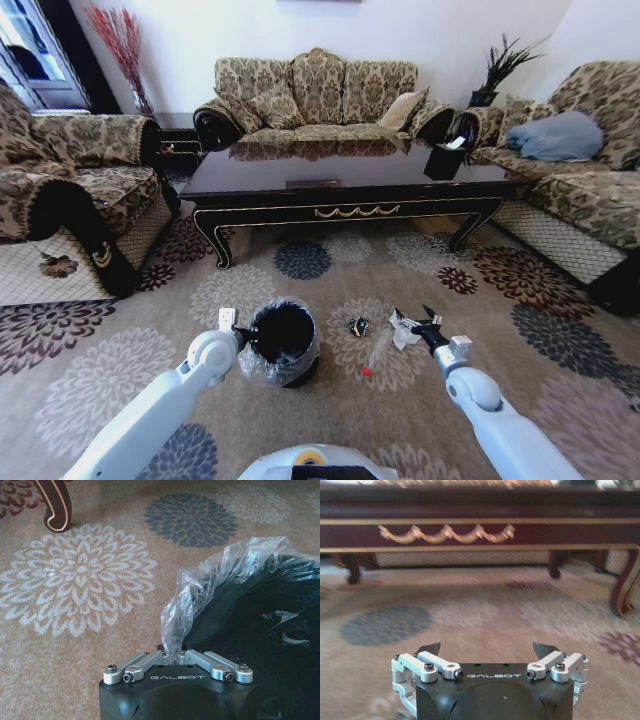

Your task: Move to the front of the table and pick up the trash from the floor, then place it into the trash bin.

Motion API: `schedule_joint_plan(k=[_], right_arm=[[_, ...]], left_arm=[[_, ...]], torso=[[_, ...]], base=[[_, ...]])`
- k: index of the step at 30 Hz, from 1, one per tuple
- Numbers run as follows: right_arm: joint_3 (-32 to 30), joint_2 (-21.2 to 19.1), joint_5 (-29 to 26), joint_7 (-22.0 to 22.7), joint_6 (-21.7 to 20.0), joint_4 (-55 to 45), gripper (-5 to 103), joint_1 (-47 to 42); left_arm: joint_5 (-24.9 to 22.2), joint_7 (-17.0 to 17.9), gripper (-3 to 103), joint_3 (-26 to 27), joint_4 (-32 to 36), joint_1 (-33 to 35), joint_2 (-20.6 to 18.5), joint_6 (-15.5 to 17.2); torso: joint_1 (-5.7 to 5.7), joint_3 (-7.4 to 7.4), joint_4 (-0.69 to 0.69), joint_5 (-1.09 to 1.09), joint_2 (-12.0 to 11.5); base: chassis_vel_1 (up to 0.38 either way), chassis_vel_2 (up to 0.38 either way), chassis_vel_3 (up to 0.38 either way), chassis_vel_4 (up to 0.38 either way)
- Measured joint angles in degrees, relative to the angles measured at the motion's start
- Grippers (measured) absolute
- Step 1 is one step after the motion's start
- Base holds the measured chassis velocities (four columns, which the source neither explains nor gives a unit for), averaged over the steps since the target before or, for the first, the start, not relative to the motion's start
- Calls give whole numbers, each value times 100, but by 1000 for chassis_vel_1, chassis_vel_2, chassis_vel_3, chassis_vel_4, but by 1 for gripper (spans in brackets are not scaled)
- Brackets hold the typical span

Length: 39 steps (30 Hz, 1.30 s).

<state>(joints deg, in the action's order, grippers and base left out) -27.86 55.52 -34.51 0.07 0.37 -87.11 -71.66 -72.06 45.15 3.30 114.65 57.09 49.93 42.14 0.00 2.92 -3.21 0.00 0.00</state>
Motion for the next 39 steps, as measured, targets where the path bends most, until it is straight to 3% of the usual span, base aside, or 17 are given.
schedule_joint_plan(k=[17,39], right_arm=[[547,207,38,-368,197,2507,100,1187],[982,728,432,-587,651,4115,100,1972]], left_arm=[[-15,53,3,-59,151,85,-73,0],[-178,139,3,-47,252,77,-223,0]], torso=[[0,0,0,0,0],[0,-1,2,1,0]], base=[[0,0,0,0],[0,0,0,0]])
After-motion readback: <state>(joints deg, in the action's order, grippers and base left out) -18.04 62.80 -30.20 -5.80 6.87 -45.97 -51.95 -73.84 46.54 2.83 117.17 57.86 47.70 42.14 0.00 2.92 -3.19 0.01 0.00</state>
